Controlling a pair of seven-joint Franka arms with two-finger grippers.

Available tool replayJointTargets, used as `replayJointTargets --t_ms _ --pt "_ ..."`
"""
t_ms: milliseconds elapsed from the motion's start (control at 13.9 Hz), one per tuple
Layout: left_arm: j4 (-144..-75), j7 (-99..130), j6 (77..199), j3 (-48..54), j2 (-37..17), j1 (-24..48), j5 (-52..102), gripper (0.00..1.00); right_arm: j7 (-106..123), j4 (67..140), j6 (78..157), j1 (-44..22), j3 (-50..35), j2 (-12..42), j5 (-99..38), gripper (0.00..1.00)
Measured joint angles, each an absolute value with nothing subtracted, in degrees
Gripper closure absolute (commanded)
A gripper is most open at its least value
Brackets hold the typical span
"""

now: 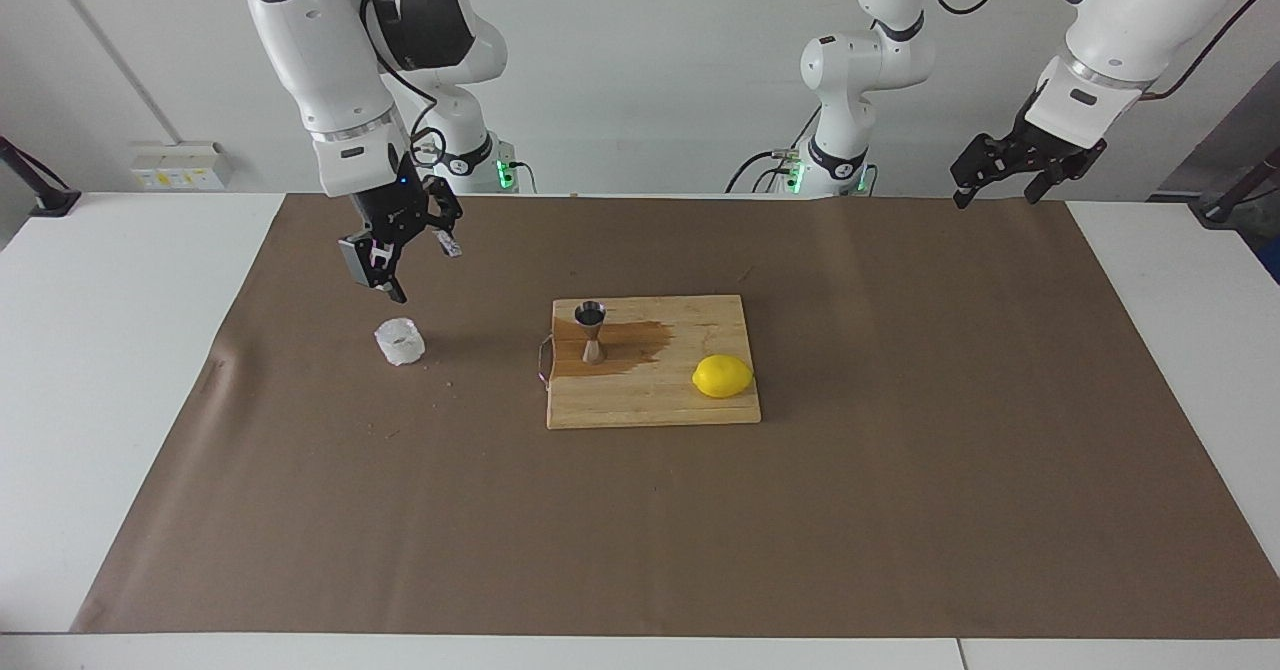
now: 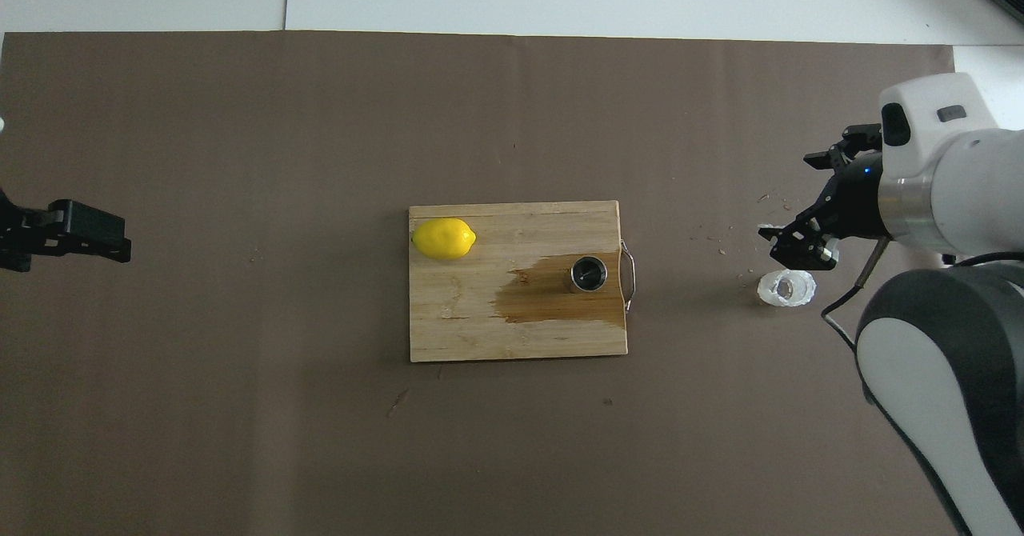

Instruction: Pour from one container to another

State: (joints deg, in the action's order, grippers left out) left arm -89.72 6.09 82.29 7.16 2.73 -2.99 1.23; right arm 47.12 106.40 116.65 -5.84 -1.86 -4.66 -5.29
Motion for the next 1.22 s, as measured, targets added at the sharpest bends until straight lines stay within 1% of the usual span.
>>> replayJointTargets --t_ms 144,360,721,1009,1225 --pt "-89.72 6.09 82.29 7.17 2.73 -2.99 1.23 0.0 37.2 103.38 116.65 -5.75 -1.71 -3.56 -4.8 0.0" --pt "-89.72 6.09 82.28 7.16 2.74 -2.99 1.23 0.0 22.03 101.38 116.59 -5.57 -1.09 -3.0 -4.44 0.0" --pt "-89.66 6.09 82.06 7.12 3.03 -2.99 1.23 0.0 -7.72 99.47 113.03 -5.64 -1.15 -2.93 4.18 0.0" --pt "-89.68 6.09 81.36 7.05 3.59 -2.99 1.23 0.0 -10.78 95.41 107.56 -4.61 -0.52 -2.32 4.41 0.0" --pt "-89.69 6.09 81.26 7.03 3.75 -2.99 1.23 0.0 -10.79 91.16 102.32 -3.06 -0.39 -0.56 4.41 0.0"
